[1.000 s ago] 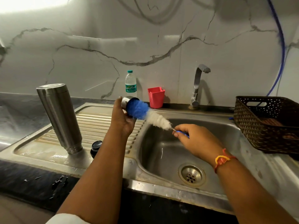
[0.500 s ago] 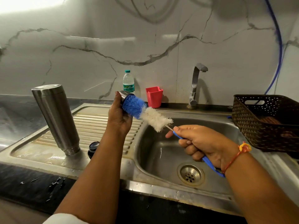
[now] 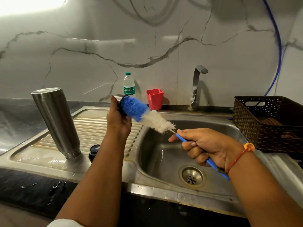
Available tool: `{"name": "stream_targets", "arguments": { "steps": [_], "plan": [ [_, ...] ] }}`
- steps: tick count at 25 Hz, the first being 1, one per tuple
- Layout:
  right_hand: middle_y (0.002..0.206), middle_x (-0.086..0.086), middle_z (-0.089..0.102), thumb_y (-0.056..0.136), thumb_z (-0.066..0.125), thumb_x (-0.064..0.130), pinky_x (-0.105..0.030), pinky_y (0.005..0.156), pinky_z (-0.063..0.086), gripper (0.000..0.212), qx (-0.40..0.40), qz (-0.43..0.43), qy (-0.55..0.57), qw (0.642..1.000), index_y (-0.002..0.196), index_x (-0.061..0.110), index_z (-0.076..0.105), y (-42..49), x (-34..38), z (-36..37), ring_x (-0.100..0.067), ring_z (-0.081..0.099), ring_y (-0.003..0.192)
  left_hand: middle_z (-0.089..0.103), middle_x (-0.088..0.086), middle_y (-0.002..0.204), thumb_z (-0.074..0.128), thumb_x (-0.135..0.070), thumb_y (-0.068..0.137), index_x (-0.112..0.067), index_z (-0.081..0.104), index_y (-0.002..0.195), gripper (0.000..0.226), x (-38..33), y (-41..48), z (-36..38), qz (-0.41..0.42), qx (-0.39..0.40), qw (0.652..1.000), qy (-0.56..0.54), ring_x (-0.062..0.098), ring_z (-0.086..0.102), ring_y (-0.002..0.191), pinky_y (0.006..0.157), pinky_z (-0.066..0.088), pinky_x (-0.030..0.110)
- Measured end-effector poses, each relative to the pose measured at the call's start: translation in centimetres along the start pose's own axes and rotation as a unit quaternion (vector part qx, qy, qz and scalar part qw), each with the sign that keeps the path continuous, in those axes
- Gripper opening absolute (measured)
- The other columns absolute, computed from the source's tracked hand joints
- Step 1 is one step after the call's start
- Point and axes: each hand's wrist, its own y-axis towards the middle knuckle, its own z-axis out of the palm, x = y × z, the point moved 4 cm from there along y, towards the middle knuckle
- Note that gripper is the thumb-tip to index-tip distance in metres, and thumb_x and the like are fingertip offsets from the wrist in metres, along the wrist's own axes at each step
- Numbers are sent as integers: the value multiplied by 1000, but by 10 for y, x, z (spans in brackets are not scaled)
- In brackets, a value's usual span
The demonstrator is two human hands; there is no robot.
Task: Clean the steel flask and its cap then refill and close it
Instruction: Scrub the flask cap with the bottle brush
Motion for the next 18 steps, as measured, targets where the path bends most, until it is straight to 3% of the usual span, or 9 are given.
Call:
{"name": "stream_targets", "arguments": {
  "steps": [3,7,9,11,15,16,18],
  "plan": [
    [56,6,32,102,46,36,-16,35,14,35,-73,-24,-41,996,115,10,65,-3,3,-22,-3,20,43,66,16,131,62,-39,99,-5,48,138,53,-19,1,-10,91,-76,993,18,19,73,107,86,56,32],
    [55,5,36,104,42,34,-18,38,16,33,-149,-84,-123,978,109,11,65,11,-1,-20,-5,22,44,61,11,127,75,-29,90,-13,46,131,52,-15,-26,15,112,-47,967,224,21,64,115,102,49,32],
    [56,5,38,104,42,35,-18,40,16,33,-147,-95,-157,972,107,12,66,18,-6,-13,-6,22,44,63,8,120,83,-25,84,-11,50,130,58,-18,-39,19,82,-51,934,343,18,66,105,87,55,26],
    [59,4,41,104,42,36,-18,40,18,32,-141,-100,-184,968,103,15,67,22,-8,-8,-7,24,43,64,5,111,88,-22,78,-11,55,123,57,-30,-49,9,75,-61,867,489,14,65,92,70,55,20],
    [67,0,46,104,43,35,-18,38,23,30,-137,-125,-240,953,100,18,68,25,-9,2,-6,30,42,63,4,107,90,-31,73,-14,58,121,59,-64,-59,-24,33,-63,663,745,22,63,98,90,58,41],
    [69,-1,47,103,43,35,-18,38,24,30,-140,-130,-256,948,99,18,68,25,-9,4,-7,31,42,62,4,107,90,-32,74,-15,58,120,58,-69,-62,-30,16,-62,633,772,23,62,99,91,57,42],
    [72,-3,49,103,44,35,-20,40,26,29,-148,-134,-282,938,98,18,68,24,-8,7,-9,33,45,62,5,109,89,-32,74,-14,58,116,55,-75,-65,-39,-4,-63,606,793,25,61,100,91,57,44]
  ]
}}
